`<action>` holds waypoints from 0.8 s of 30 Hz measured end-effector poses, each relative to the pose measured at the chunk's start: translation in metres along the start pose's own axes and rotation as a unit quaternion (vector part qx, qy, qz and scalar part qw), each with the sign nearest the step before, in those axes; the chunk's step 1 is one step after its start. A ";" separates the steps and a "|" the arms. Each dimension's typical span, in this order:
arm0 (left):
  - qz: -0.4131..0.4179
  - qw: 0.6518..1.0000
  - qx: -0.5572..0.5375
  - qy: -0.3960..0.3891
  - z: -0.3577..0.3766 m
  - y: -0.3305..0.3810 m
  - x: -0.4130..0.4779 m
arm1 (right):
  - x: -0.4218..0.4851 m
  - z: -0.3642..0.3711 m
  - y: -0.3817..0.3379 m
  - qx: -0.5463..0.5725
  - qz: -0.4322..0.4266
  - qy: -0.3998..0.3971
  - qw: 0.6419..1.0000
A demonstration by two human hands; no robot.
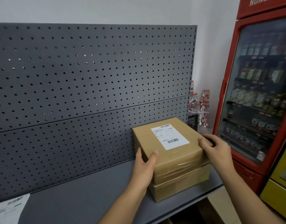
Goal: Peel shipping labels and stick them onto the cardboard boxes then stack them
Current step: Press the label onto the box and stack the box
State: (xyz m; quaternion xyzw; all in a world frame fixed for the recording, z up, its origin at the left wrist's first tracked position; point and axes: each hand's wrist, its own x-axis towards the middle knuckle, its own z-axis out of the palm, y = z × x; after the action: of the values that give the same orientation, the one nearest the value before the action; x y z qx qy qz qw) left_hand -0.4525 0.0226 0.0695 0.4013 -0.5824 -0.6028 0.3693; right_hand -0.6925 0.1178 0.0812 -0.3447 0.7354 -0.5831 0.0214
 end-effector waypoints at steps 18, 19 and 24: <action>0.231 0.873 0.421 0.082 -0.118 0.004 -0.062 | -0.085 0.042 -0.086 -0.146 -0.260 -0.143 0.944; 0.225 0.872 0.426 0.089 -0.130 0.002 -0.067 | -0.092 0.047 -0.088 -0.144 -0.271 -0.153 0.939; 0.202 0.866 0.441 0.125 -0.188 -0.008 -0.091 | -0.130 0.076 -0.100 -0.104 -0.301 -0.176 0.932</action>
State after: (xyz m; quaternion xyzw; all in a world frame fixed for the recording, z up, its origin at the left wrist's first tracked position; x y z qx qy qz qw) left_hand -0.2436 0.0296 0.0662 0.4678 -0.8046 -0.1402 0.3378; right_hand -0.5127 0.1147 0.0963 -0.6469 0.6382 -0.4128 -0.0619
